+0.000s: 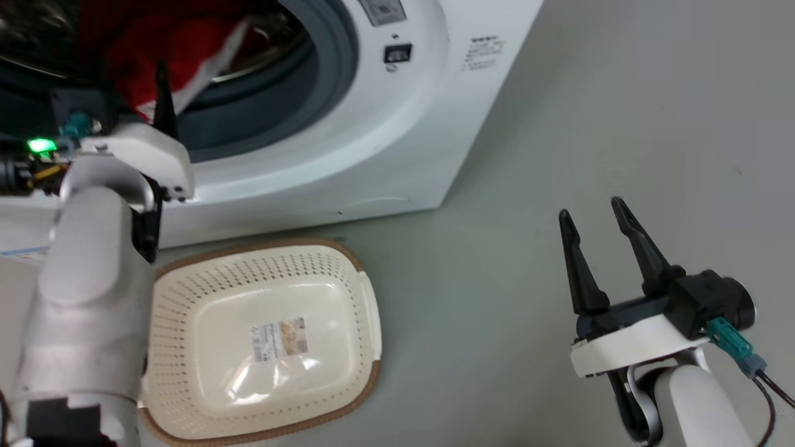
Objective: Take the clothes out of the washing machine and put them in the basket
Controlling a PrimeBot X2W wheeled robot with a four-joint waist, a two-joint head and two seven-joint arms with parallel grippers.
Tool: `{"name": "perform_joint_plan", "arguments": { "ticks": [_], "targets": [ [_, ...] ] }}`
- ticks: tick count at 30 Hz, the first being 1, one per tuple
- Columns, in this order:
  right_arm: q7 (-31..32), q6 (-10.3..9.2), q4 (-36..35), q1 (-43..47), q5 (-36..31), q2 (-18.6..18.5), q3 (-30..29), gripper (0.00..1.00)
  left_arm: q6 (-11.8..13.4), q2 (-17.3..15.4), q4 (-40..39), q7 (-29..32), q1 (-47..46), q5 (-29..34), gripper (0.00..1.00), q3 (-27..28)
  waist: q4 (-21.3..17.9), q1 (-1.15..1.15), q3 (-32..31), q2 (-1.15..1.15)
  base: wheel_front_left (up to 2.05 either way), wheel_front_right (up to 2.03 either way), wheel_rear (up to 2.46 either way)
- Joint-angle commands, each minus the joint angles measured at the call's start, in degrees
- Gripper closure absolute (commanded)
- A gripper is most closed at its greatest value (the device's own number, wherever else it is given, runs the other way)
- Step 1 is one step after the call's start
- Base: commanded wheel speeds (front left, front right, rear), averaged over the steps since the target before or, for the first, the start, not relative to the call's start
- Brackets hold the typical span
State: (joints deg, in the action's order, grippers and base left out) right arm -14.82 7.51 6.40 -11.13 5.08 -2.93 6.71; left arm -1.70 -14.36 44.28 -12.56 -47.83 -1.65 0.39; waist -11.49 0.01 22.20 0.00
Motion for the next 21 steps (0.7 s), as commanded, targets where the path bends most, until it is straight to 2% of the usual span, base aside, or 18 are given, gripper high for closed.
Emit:
{"name": "perform_joint_plan", "arguments": {
  "ticks": [1, 7, 11, 17, 21],
  "targets": [
    [-0.3, -0.04, 0.6, -1.9, 1.0, 0.1, 1.0, 0.00, -0.3, -1.4, 2.1, 1.5, -2.8, 0.7, 0.00, -0.4, -3.6, -0.01, 4.6, 0.00, 0.00, 0.00, 0.00],
    [-0.4, -0.04, 0.7, -4.9, 3.3, 0.1, 3.5, 0.00, -1.5, -5.9, 8.9, 7.9, -10.9, 1.8, 0.00, -1.4, -6.0, -0.01, 8.6, 0.00, 0.00, 0.00, 0.00],
    [-0.4, -0.04, 0.9, -6.1, 4.3, 0.1, 4.5, 0.00, -2.1, -7.6, 12.1, 13.7, -15.7, 3.0, 0.00, -3.0, -6.8, -0.01, 10.3, 0.00, 0.00, 0.00, 0.00],
    [-0.4, -0.04, 1.5, -7.0, 4.8, 0.1, 5.5, 0.00, -3.7, -8.9, 16.9, 23.1, -21.2, 3.6, 0.00, -4.8, -7.4, -0.01, 11.3, 0.00, 0.00, 0.00, 0.00],
    [-0.4, -0.04, 1.7, -7.3, 5.0, 0.1, 5.6, 0.00, -3.6, -9.0, 19.0, 27.5, -23.0, 3.2, 0.00, -5.0, -7.5, -0.01, 11.5, 0.00, 0.00, 0.00, 0.00]
  ]
}}
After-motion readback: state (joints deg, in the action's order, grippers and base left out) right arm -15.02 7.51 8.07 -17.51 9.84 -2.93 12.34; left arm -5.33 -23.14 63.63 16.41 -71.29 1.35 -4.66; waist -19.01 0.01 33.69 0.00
